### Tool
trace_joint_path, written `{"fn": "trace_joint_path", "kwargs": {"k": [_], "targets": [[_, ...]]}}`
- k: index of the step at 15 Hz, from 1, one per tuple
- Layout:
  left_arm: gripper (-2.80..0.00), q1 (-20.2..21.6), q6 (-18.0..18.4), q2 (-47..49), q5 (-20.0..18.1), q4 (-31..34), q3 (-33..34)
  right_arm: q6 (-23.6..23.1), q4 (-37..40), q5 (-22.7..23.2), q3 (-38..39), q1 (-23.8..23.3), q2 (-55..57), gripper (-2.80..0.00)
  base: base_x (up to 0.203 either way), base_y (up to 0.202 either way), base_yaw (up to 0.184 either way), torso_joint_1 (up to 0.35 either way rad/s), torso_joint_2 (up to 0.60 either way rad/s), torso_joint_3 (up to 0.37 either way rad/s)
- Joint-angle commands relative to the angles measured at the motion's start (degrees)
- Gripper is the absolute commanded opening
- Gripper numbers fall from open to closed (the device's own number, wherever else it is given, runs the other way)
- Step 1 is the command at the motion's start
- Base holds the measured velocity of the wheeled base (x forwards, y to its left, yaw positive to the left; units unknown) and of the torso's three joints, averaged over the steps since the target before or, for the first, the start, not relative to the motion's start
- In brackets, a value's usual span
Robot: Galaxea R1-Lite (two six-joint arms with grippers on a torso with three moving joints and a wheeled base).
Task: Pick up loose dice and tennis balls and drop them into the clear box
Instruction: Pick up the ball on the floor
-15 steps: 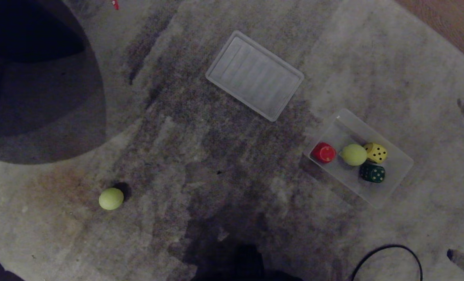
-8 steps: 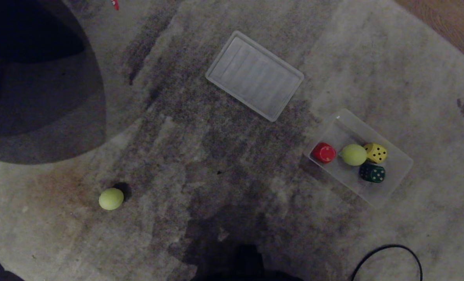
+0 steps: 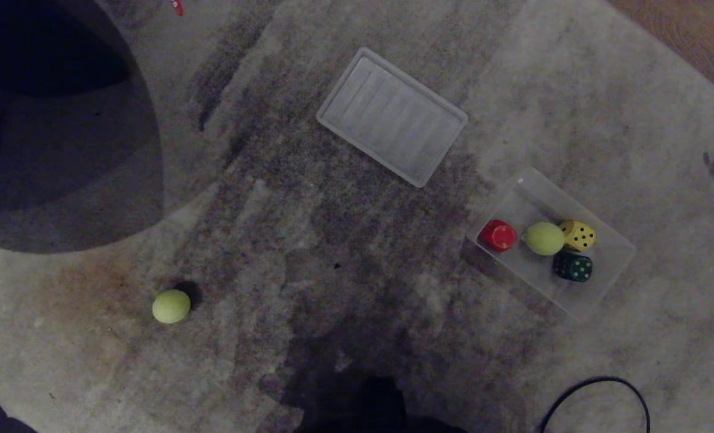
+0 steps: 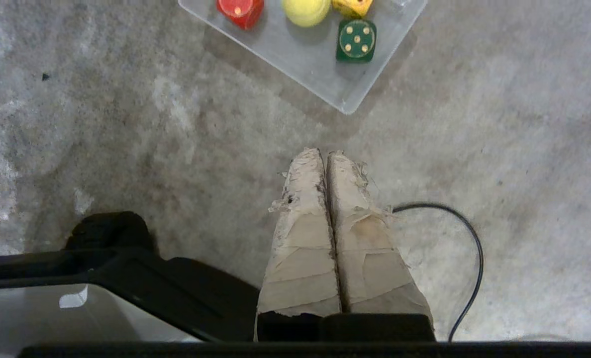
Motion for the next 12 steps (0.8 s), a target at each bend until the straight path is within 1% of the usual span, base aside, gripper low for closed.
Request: {"fn": "trace_joint_path", "kwargs": {"k": [1,10,12], "targets": [[-2.8,0.0,-0.1,0.0,0.0,0.0,0.1,0.1,0.1,0.0,0.0,0.1,-0.3,-2.8,0.0,0.0,0.0,0.0,0.0,0.0],[-2.8,0.0,-0.4,0.1,0.0,0.0,0.1,0.1,0.1,0.0,0.0,0.0,-0.3,-2.8,0.0,0.0,0.0,0.0,0.0,0.0],[-2.8,0.0,-0.5,0.1,0.0,0.0,0.1,0.1,0.1,-0.1,0.0,0.1,-0.3,-2.8,0.0,0.0,0.0,0.001,0.01,0.113]]}}
